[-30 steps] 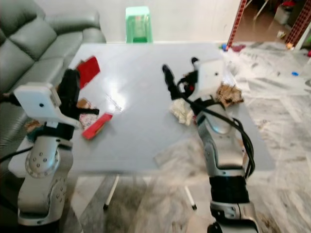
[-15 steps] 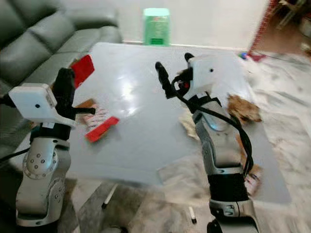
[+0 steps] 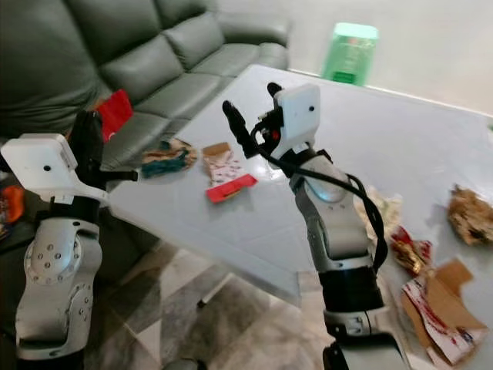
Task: Picking trash to rubbish bin
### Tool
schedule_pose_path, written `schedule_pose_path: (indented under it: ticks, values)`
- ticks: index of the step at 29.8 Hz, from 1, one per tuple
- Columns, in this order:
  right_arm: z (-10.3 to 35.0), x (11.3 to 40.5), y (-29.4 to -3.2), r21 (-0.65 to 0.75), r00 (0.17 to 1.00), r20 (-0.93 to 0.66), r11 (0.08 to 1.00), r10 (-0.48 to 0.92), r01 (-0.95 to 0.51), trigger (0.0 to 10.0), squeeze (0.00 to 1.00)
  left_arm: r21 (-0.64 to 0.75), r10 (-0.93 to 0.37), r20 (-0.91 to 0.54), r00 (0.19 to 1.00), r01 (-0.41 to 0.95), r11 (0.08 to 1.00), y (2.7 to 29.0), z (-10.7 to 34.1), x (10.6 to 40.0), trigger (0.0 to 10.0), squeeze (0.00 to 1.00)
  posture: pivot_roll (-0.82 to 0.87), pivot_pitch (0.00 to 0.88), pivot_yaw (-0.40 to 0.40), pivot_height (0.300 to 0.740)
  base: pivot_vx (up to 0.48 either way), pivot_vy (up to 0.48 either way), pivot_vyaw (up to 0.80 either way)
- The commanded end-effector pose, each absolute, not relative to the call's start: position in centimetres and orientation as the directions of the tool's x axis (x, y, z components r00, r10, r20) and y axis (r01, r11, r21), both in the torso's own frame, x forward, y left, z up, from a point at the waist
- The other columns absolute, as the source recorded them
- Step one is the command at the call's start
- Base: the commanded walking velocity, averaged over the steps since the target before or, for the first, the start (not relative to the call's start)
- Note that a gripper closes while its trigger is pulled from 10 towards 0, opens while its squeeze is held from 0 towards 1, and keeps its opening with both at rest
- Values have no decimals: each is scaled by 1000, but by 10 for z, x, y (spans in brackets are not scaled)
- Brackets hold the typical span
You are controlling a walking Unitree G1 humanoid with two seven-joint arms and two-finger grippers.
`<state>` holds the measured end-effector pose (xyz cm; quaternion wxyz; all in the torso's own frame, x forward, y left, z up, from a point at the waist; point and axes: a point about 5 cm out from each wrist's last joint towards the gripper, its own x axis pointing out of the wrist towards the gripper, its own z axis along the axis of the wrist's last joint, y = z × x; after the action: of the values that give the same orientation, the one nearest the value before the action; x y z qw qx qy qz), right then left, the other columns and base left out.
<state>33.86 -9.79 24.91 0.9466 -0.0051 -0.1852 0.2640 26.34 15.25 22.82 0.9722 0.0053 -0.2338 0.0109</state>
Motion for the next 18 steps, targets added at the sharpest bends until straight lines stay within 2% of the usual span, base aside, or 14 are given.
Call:
schedule_pose_path:
  ticks: [1, 5, 7, 12, 16, 17, 18]
  values:
    - [247, 342, -104, -94, 803, 331, 864, 496, -495, 10000, 0, 8, 10, 445, 896, -15, 1000, 149, 227, 263, 0, 0, 44, 60, -33, 740, 0, 0, 0]
    - [240, 349, -100, -56, 803, 273, 842, 530, -537, 10000, 0, 16, 0, 428, 904, -7, 1000, 148, 222, 263, 0, 0, 46, 66, -29, 740, 0, 0, 0]
    - [222, 357, -93, 36, 802, 160, 809, 575, -587, 10000, 0, 31, -19, 398, 917, 7, 999, 146, 212, 261, 0, 0, 58, 72, -31, 740, 0, 0, 0]
    - [187, 363, -72, 136, 768, -19, 763, 640, -632, 10000, 0, 65, -50, 316, 947, 31, 997, 147, 188, 251, 0, 0, 84, 87, -41, 740, 0, 0, 0]
    - [167, 370, -68, 183, 786, -134, 795, 604, -579, 10000, 0, 70, -77, 270, 960, 60, 996, 147, 176, 242, 0, 0, 118, 98, -46, 740, 0, 0, 0]
    - [158, 376, -70, 202, 820, -180, 836, 543, -509, 10000, 0, 68, -104, 230, 968, 91, 994, 146, 167, 236, 0, 0, 140, 104, -50, 740, 0, 0, 0]
    - [158, 376, -70, 202, 820, -180, 836, 543, -509, 10000, 0, 68, -104, 230, 968, 91, 994, 146, 167, 236, 0, 0, 140, 104, -50, 740, 0, 0, 0]
